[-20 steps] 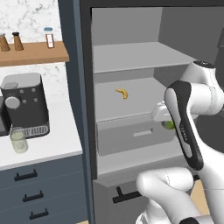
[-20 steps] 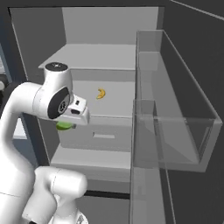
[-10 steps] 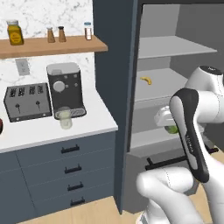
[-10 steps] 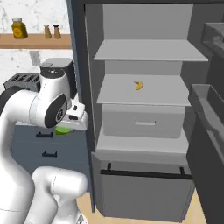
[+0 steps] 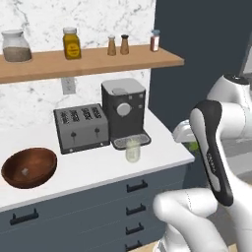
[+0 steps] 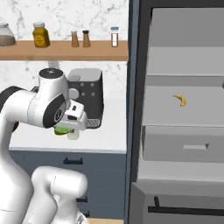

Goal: Grab a lemon wedge from the fridge and one ice cube from the ice bowl, and put them in the glass of lemonade.

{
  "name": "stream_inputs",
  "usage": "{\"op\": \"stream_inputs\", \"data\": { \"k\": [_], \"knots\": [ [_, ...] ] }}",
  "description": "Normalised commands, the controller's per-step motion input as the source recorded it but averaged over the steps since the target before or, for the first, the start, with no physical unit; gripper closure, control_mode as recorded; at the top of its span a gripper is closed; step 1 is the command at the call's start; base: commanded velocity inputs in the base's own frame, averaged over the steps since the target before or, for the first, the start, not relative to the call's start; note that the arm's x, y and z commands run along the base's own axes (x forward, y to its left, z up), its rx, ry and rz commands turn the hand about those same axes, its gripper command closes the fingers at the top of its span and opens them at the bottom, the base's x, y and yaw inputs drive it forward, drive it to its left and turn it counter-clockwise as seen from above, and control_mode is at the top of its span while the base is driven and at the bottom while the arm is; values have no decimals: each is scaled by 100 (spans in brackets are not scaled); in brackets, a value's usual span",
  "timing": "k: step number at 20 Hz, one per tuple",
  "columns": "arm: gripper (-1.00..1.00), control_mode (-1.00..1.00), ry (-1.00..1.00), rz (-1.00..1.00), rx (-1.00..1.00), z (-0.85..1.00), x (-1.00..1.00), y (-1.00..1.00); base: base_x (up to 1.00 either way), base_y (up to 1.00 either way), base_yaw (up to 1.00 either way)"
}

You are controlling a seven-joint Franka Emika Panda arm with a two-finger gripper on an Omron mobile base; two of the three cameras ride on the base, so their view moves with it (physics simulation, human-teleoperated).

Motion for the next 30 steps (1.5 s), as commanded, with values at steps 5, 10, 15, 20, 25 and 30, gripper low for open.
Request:
{"op": "stream_inputs", "data": {
  "k": [5, 10, 15, 20, 25, 30],
  "knots": [
    [100, 100, 0, 0, 0, 0, 0, 0, 46, 49, -8],
    [100, 100, 0, 0, 0, 0, 0, 0, 41, 45, -10],
    [100, -100, 8, -5, -1, -27, 41, 26, 8, 6, -2],
    [100, -100, 6, -2, 0, -66, 52, 20, 0, 0, 0],
    [100, -100, -1, -4, 2, -60, 63, 12, 0, 0, 0],
    [100, -100, 1, -8, -1, -33, 41, 4, 0, 0, 0]
  ]
}}
